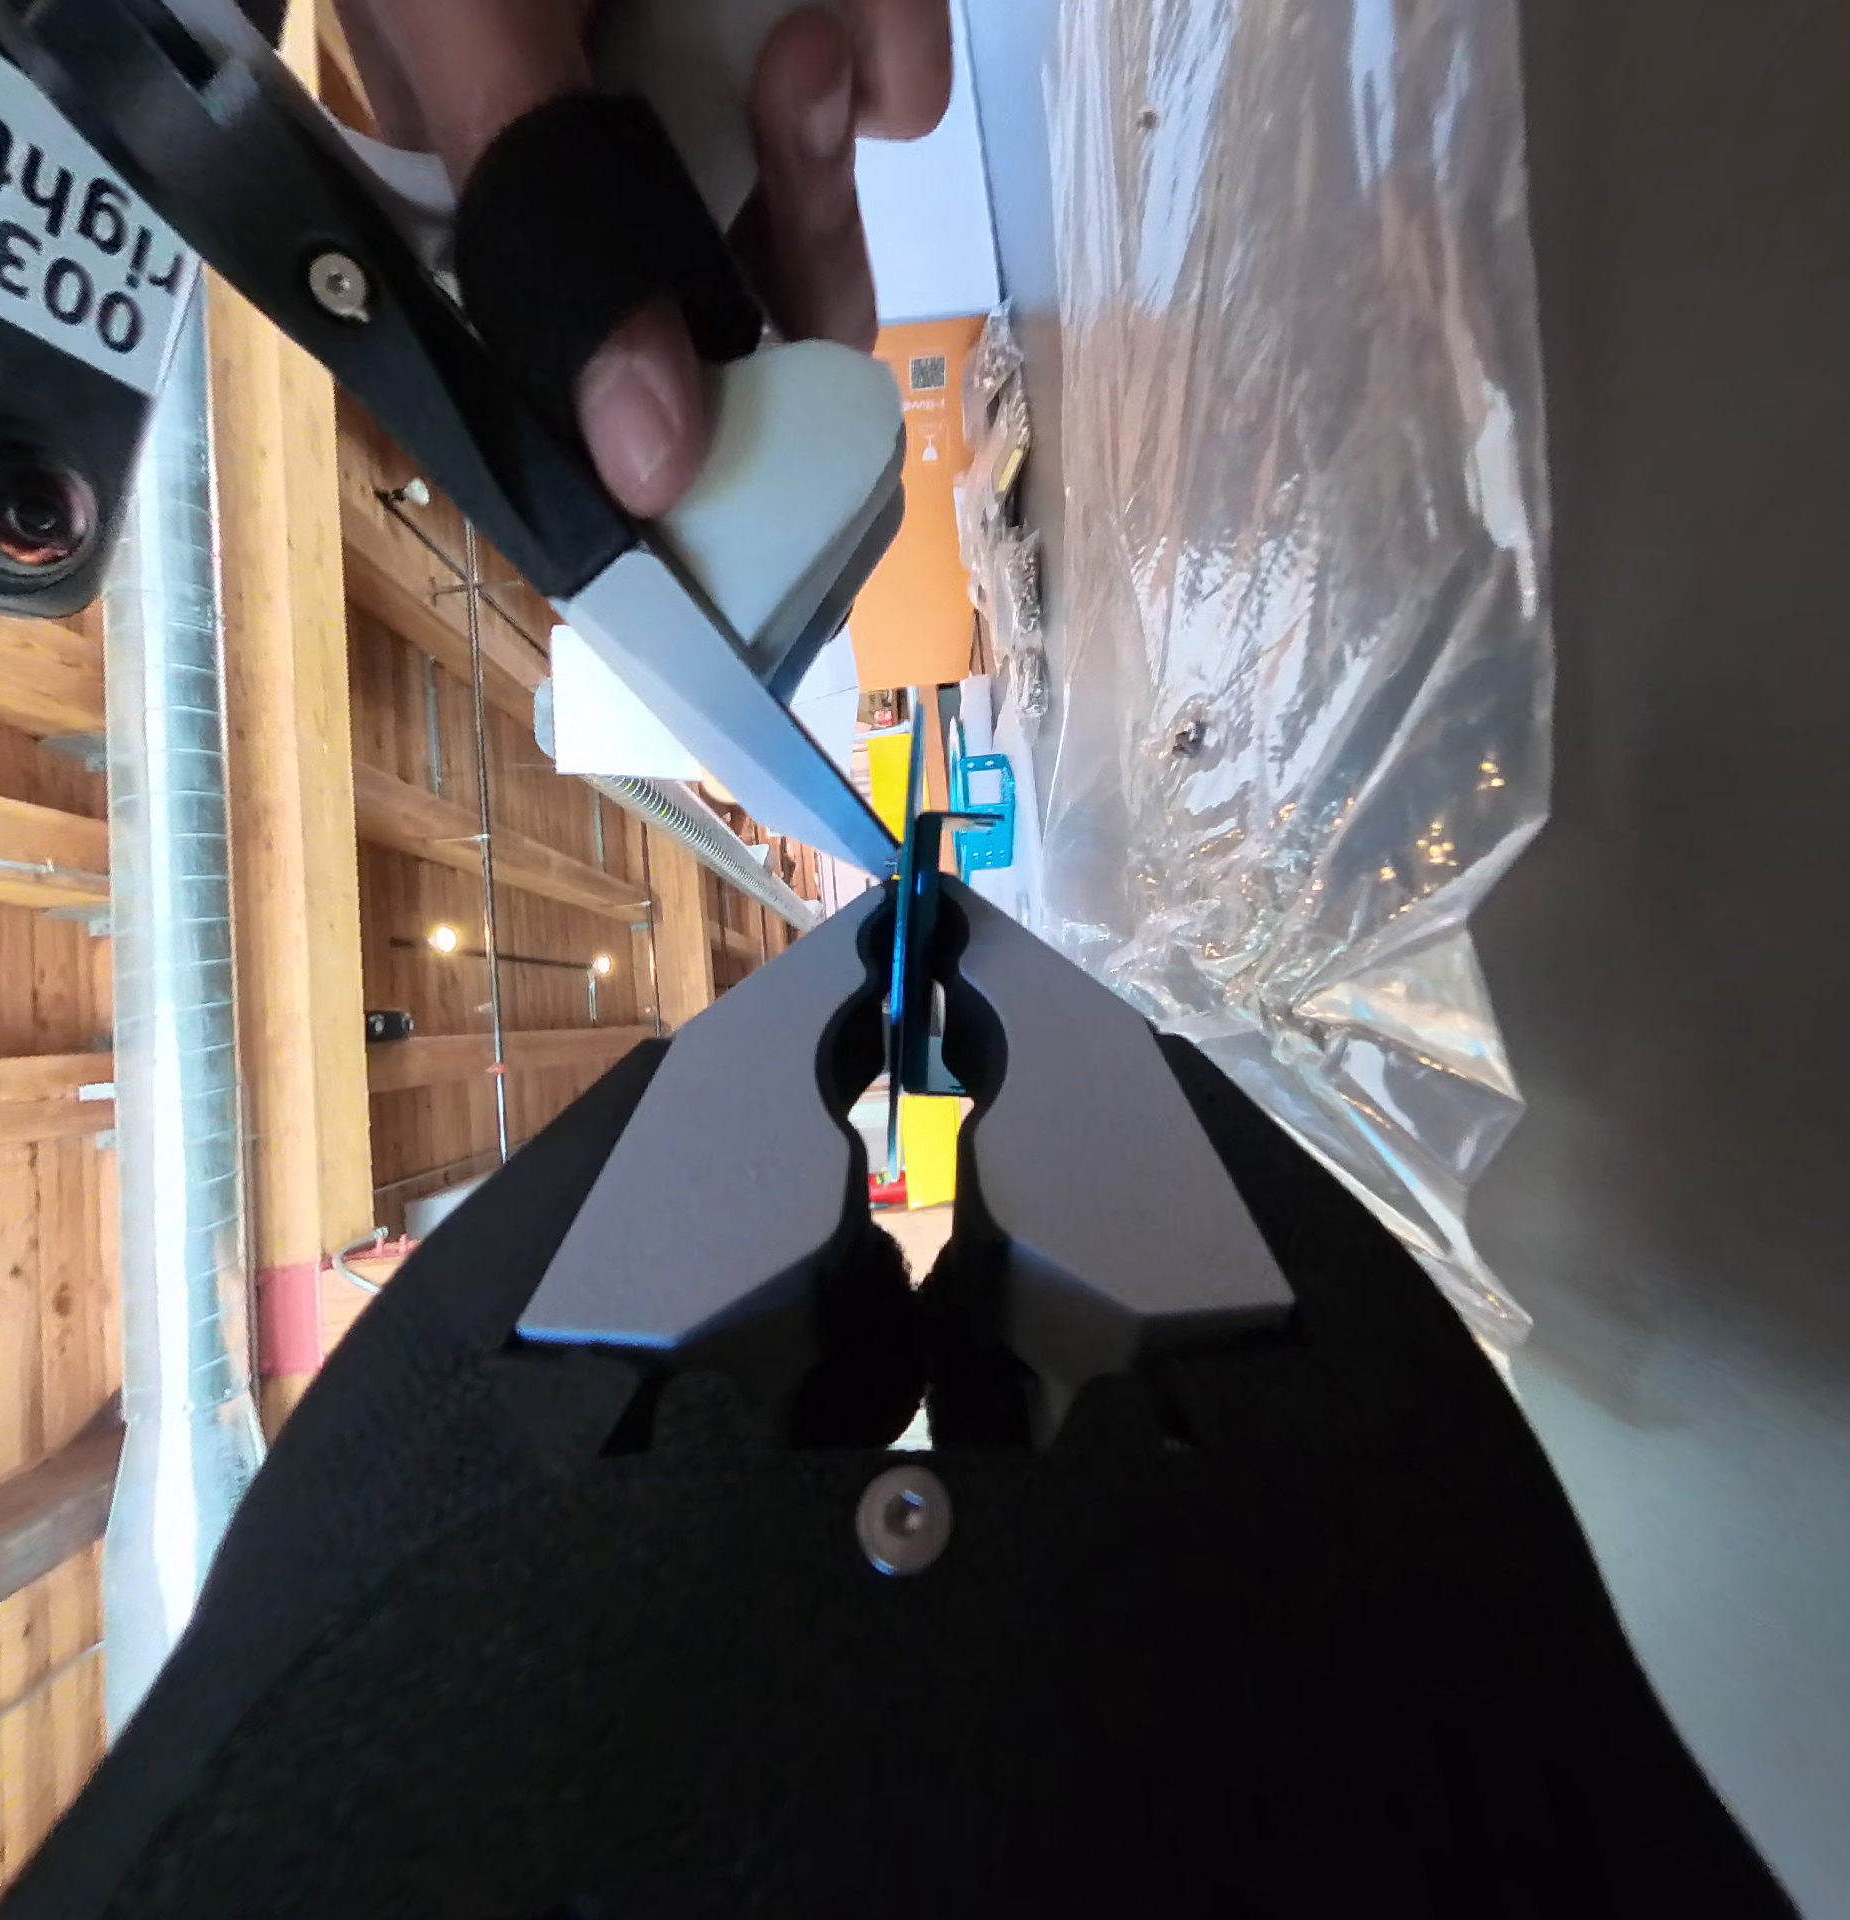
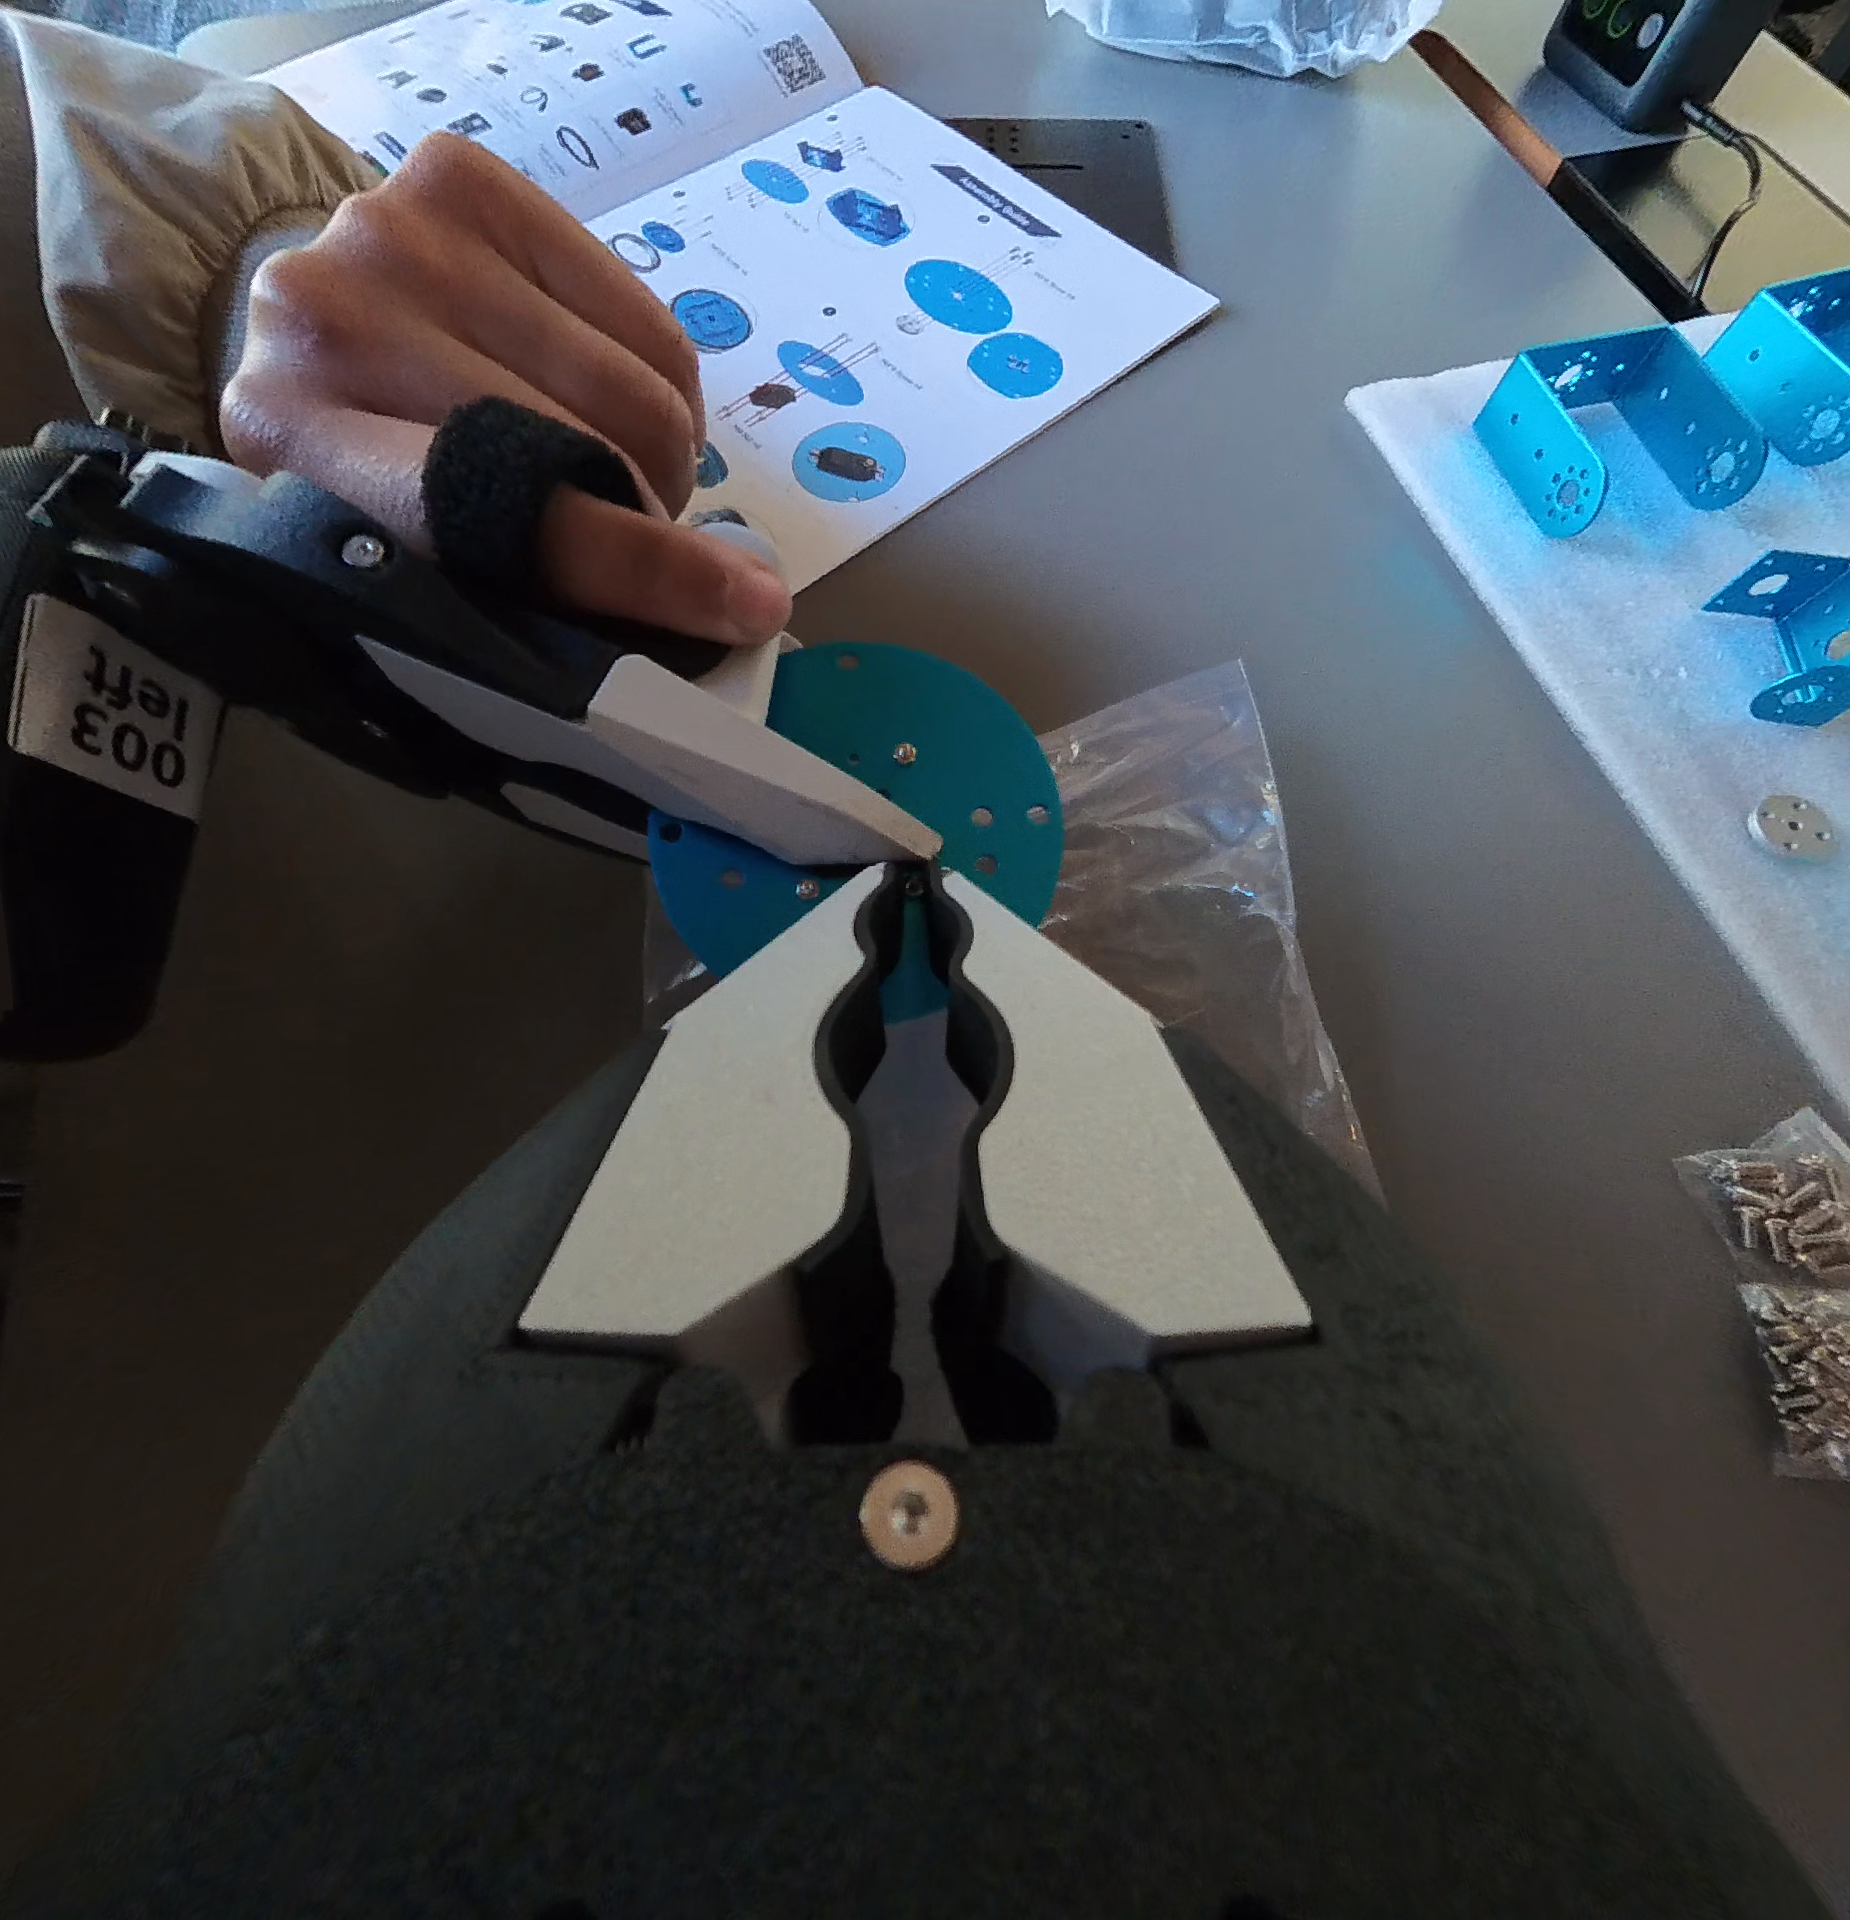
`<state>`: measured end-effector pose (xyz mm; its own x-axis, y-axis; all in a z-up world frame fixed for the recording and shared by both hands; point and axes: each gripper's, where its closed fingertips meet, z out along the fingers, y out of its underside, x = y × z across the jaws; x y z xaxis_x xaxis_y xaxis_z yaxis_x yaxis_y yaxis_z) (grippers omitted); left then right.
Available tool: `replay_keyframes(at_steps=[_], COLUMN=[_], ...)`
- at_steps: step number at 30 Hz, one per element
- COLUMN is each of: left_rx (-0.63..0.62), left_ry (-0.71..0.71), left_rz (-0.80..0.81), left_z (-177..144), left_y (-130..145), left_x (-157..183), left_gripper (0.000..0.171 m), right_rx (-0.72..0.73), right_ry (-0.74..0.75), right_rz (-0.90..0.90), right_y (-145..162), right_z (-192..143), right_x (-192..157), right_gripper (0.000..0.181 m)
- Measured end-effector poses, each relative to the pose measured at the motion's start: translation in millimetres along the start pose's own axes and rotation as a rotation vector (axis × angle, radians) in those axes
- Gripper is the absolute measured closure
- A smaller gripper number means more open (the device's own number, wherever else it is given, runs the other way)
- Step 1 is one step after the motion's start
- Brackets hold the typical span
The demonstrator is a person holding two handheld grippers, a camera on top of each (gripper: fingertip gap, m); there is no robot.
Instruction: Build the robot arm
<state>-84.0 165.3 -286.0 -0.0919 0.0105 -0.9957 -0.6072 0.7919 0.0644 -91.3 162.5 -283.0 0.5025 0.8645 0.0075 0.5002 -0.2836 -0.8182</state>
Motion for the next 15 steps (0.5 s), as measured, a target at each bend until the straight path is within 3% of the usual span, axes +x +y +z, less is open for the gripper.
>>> replay_keyframes(at_steps=[15], left_rx=[0.032], left_ry=[0.008], left_rz=[-0.055], left_z=[-0.5], left_y=[-2.1], left_x=[-1.6], left_gripper=[0.17], right_rx=[0.011], right_ry=[-0.028], right_rz=[-0.02], right_y=[-2.1], right_z=[-4.4], right_x=[-1.6], right_gripper=[0.175])
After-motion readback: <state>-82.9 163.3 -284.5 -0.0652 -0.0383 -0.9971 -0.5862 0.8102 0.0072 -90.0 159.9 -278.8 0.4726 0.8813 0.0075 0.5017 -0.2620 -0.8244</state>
